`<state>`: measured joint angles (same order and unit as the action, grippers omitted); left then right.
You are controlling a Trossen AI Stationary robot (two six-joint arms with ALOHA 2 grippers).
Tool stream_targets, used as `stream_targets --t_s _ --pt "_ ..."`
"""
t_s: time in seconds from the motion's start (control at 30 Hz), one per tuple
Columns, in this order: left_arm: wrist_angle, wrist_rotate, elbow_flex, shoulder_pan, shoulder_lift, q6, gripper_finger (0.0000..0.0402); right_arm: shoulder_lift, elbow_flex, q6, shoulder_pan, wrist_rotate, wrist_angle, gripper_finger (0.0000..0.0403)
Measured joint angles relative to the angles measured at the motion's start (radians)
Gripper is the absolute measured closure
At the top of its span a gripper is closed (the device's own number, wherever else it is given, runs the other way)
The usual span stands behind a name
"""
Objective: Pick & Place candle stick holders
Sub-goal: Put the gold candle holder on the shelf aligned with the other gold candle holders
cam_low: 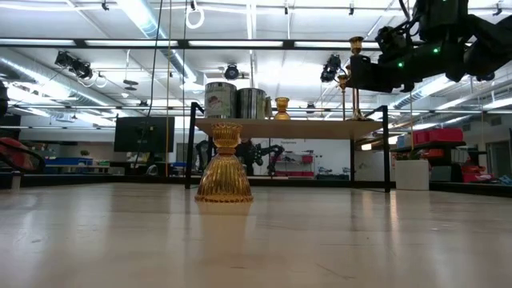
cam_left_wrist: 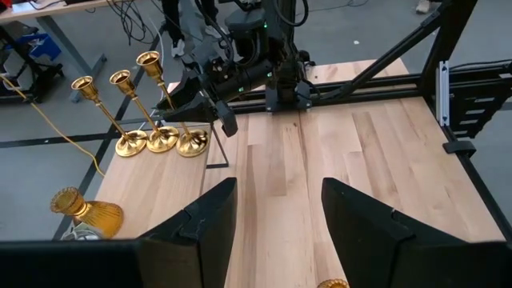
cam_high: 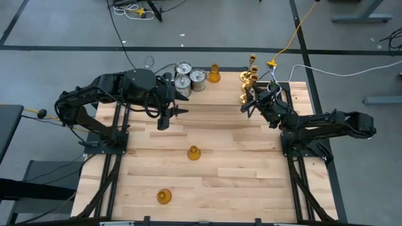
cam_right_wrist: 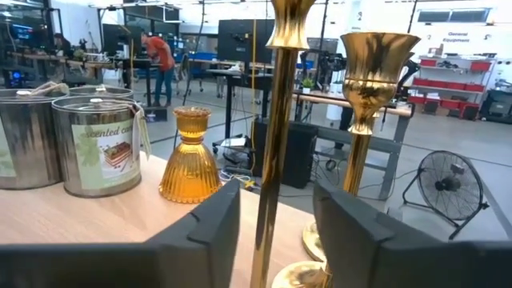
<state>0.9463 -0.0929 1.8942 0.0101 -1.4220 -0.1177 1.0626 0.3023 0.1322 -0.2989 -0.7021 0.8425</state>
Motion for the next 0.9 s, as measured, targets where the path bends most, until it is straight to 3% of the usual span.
stream_targets --t_s 0.43,0.9 --pt "0.0 0.0 0.0 0.0 0.0 0.001 0.0209 0.0 0.0 0.016 0.001 0.003 0.1 0.0148" --pt "0.0 0.0 0.0 0.0 0.0 0.0 0.0209 -0.068 0.0 0.08 0.036 0.011 0.118 0.014"
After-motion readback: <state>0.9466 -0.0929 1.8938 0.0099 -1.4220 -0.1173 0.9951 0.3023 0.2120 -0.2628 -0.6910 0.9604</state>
